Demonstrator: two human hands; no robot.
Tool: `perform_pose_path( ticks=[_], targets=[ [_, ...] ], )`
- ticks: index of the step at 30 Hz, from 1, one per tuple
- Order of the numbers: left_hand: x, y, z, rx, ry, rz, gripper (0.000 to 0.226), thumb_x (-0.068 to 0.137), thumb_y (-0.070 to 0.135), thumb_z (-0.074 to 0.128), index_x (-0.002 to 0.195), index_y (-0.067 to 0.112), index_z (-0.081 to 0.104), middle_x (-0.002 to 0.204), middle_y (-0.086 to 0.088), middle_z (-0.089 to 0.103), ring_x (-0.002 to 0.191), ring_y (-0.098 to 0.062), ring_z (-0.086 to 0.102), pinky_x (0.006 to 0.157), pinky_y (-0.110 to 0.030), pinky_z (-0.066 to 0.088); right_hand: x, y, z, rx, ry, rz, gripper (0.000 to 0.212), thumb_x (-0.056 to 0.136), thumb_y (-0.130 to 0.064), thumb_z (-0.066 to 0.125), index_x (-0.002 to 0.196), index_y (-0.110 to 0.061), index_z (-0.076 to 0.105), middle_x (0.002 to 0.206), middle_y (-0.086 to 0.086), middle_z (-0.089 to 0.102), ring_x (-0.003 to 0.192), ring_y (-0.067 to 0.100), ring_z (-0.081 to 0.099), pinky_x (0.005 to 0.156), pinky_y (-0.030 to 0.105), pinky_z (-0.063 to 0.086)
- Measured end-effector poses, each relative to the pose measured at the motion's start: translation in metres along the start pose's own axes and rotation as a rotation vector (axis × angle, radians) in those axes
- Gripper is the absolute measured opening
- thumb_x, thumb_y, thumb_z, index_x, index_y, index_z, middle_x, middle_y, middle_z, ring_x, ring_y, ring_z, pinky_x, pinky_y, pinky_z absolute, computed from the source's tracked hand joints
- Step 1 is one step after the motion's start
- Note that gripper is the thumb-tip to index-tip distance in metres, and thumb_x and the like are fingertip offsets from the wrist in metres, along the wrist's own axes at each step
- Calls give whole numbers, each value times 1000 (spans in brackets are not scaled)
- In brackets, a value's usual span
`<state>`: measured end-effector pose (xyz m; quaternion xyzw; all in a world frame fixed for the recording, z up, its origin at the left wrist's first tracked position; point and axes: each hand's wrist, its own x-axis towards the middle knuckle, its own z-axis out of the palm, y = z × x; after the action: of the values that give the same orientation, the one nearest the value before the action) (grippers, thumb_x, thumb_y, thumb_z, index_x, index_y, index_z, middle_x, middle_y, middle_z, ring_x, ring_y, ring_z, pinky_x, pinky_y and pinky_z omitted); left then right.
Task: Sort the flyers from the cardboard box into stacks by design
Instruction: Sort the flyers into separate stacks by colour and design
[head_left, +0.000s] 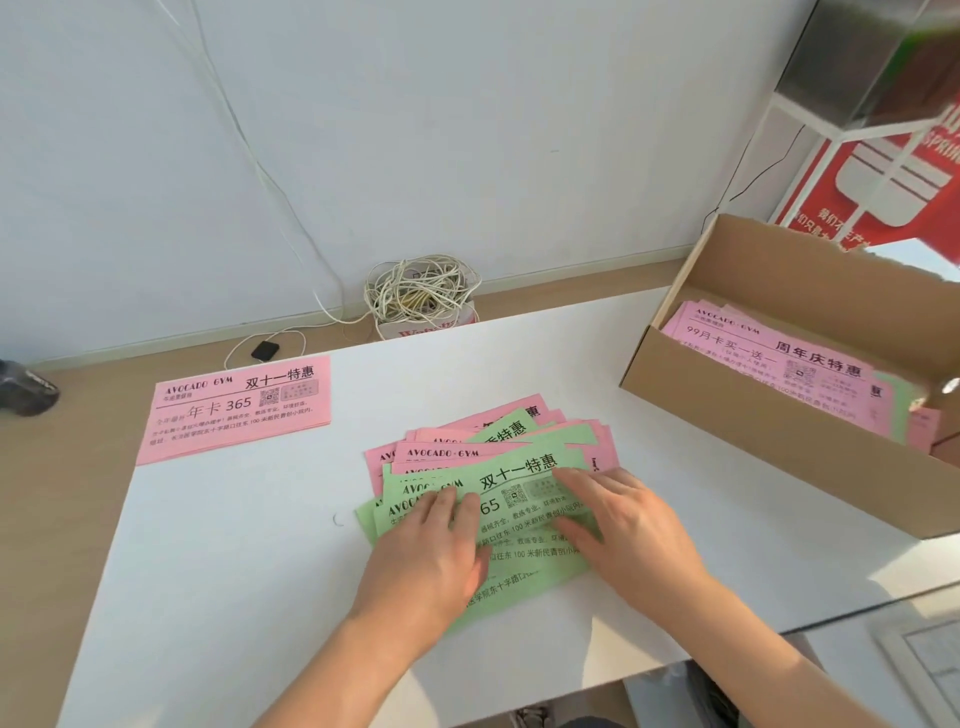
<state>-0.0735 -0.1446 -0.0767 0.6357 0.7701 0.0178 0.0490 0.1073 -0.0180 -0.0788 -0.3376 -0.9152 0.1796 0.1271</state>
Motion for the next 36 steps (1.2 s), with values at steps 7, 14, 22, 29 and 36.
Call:
perform_pose_path(
  ticks=[7,14,22,29,36],
  targets=[
    [-2,-11,-16,-237,113,-169,57,89,8,46,143,24,35,71,2,64,51,-22,55,49,-31,39,1,9,-14,391,-133,161,79,76,-53,72,141,-42,29,128,-25,35,114,2,42,92,22,40],
    [-9,-27,-21,-475,86,6,71,97,11,38,131,70,20,143,29,32,55,-10,52,56,-24,47,-6,3,-23,-93,-343,-106,73,84,-50,63,146,-39,26,155,-6,22,140,17,26,109,32,33],
    [-6,-22,-11,49,193,309,61,64,56,74,107,15,64,87,-1,63,64,-16,59,42,-21,43,11,11,-37,-24,-402,-84,54,87,-45,61,138,-36,45,149,-17,35,135,10,35,108,25,30],
    [-6,-22,-16,-221,145,110,18,89,29,39,84,22,54,62,8,55,49,-19,52,39,-27,43,8,25,-33,678,-292,168,84,68,-41,80,132,-49,27,128,-17,45,111,-5,50,91,26,52],
    [-1,-27,-22,-475,101,-232,14,91,35,58,82,25,59,58,7,57,56,-11,51,59,-17,37,3,26,-19,516,-131,200,67,80,-16,75,128,-49,41,116,-20,55,103,3,54,81,30,53]
  ],
)
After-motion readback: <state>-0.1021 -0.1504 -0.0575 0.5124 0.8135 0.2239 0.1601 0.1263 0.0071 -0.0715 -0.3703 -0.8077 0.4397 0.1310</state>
